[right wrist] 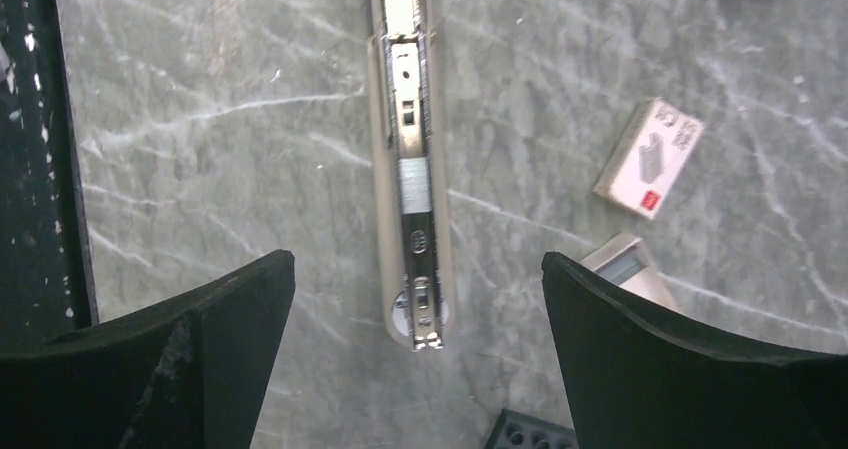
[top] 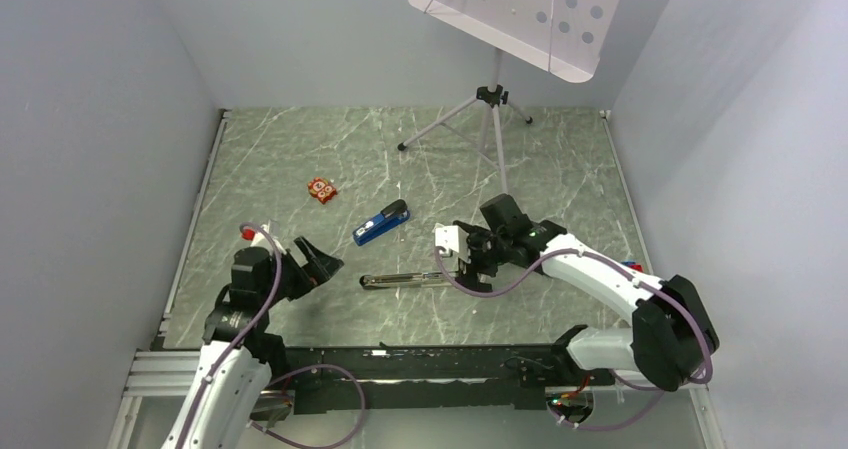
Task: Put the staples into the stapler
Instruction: Close the stapler at the center of the board.
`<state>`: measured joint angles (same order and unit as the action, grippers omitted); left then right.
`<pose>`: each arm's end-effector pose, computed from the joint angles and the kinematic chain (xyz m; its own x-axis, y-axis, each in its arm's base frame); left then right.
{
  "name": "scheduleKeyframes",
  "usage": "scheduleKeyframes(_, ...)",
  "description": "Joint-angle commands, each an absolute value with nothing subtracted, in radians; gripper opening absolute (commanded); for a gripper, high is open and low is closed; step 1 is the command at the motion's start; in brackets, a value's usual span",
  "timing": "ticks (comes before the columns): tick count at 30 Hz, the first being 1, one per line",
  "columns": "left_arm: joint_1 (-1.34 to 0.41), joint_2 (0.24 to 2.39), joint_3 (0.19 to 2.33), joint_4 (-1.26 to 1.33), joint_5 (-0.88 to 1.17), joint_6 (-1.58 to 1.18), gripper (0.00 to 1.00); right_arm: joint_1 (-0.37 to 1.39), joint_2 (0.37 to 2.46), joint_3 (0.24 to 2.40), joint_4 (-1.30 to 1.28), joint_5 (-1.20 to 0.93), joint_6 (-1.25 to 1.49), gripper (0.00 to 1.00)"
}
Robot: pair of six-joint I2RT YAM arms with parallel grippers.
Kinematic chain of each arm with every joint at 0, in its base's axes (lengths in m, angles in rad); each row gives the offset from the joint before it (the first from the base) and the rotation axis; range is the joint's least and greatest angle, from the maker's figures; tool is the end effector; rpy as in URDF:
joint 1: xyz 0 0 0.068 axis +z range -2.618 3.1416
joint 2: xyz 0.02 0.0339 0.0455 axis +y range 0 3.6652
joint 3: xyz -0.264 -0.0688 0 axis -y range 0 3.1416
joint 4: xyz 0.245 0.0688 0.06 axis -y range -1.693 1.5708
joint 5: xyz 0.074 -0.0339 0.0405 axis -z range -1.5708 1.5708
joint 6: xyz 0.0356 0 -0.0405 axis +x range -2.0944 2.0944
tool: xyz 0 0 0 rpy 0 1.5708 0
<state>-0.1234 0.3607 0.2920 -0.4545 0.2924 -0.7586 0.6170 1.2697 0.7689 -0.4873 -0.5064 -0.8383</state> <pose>0.1130 -0.0244 0.1957 -0.6114 -0.5879 -0.5296 -0.0757 0.7097 -0.7004 0.1884 0.1548 0.2128 0.0826 -0.7386 -0.6691 -0.9903 0.0145 -0.1383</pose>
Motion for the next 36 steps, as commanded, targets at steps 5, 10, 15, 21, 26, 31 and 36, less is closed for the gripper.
scheduleKeyframes(5, -0.194, 0.536, 0.347, -0.536, 0.255, -0.915, 0.99, 0.612, 1.312, 0.696, -0.39, -0.491, -0.896, 0.92)
scheduleKeyframes(10, -0.276, 0.645, 0.397, -0.488, 0.241, -0.879, 0.99, 0.601, 1.347, 0.679, -0.386, -0.516, -0.944, 0.8)
scheduleKeyframes(15, -0.322, 0.644, 0.449, -0.389, 0.253, -0.671, 0.96, 0.573, 1.381, 0.696, -0.406, -0.554, -0.969, 0.69)
scheduleKeyframes(21, -0.328, 0.615, 0.509, -0.239, 0.321, -0.368, 0.95, 0.55, 1.445, 0.726, -0.417, -0.558, -0.993, 0.52)
scheduleKeyframes(26, -0.328, 0.566, 0.494, -0.126, 0.486, -0.001, 0.96, 0.544, 1.462, 0.739, -0.414, -0.556, -0.997, 0.34)
scheduleKeyframes(31, -0.328, 0.544, 0.478, -0.229, 0.637, 0.449, 0.99, 0.536, 1.457, 0.737, -0.411, -0.557, -0.998, 0.27)
scheduleKeyframes(36, -0.34, 0.643, 0.475, -0.359, 0.704, 0.62, 0.97, 0.523, 1.459, 0.732, -0.411, -0.555, -1.014, 0.15)
